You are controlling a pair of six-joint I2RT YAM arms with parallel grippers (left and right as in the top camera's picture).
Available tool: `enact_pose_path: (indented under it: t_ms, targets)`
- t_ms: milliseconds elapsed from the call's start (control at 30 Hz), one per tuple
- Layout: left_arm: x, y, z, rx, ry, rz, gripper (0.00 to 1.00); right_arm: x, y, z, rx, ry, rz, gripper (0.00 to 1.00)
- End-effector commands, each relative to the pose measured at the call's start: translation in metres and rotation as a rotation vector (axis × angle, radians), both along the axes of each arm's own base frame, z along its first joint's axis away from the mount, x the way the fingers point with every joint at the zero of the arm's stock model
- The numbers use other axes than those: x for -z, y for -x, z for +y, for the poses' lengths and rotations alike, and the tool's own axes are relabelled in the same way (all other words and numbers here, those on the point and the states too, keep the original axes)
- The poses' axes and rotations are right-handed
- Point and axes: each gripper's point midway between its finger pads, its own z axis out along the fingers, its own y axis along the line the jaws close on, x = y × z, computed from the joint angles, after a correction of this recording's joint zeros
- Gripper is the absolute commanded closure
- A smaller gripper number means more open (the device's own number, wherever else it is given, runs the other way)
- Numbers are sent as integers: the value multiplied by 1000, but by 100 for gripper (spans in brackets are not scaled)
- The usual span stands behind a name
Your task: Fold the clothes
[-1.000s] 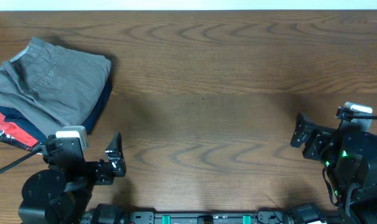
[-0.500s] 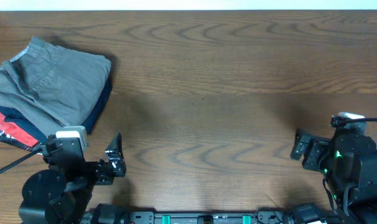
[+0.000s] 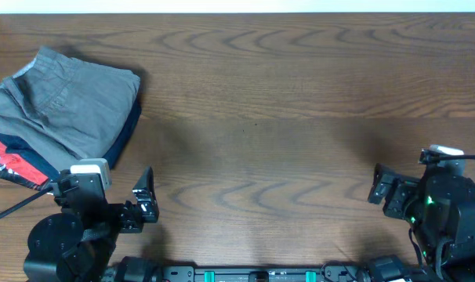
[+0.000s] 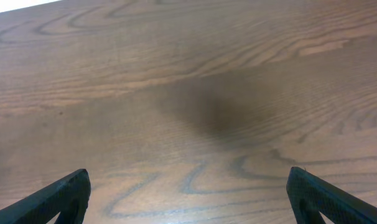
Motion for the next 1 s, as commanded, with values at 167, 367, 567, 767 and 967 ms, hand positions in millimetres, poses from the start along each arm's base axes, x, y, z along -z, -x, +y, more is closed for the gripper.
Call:
enact_pose_path:
  t_ms: [167,367,567,767,967]
  targets:
    - [2,0,1,0,-12,1,2,14,19,-16,76,-9,-34,1]
    - [2,0,1,1,-12,1,2,27,5,-11,8,14,-243,1]
    - [2,0,1,1,-12,1,2,34,-17,5,-117,59,-481,1]
    - [2,0,1,1,-12,1,2,36,-35,8,-148,107,-666,1]
    - [2,0,1,1,-12,1,2,50,-48,9,-172,174,-727,1]
